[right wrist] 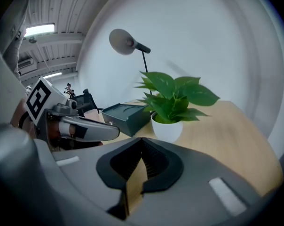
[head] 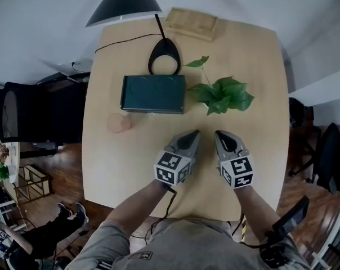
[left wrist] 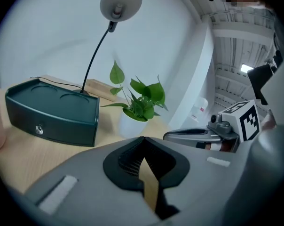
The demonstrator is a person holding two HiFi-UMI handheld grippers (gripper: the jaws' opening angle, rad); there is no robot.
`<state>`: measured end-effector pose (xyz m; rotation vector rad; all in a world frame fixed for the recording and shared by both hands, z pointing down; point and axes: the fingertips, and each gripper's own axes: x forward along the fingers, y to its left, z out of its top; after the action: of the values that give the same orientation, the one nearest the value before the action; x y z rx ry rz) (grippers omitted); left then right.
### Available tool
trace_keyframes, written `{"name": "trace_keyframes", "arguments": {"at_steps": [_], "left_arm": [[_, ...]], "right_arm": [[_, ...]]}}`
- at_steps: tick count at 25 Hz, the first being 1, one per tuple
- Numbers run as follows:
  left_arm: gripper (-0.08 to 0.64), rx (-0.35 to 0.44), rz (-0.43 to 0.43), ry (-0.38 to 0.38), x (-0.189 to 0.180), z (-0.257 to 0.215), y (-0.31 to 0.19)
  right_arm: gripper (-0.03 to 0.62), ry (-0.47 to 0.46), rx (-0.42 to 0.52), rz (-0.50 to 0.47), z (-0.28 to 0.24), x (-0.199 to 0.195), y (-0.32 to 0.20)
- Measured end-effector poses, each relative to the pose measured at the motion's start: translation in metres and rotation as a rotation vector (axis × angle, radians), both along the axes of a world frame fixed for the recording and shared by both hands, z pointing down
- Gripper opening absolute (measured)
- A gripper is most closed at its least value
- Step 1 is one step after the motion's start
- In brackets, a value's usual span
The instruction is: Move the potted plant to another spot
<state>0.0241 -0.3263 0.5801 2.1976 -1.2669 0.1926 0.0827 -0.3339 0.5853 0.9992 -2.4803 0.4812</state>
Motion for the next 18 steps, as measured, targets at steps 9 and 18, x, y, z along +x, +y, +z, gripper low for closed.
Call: {"name": "trace_keyframes", "arguments": {"at_steps": [9,18], "left_arm": [[0.002,-0.028,0.010,-0.031,0.003,0.030,-0.028],[0.079,-0.023,-0.005,-0.077,0.001,0.044,-0.046]], "right_arm": [[0.005,0.073,-0.018,-0.016,0.037,0.000,-0.025],[0.259,0.177,0.012,-0.048,0.059,-0.004,-0.049]]}}
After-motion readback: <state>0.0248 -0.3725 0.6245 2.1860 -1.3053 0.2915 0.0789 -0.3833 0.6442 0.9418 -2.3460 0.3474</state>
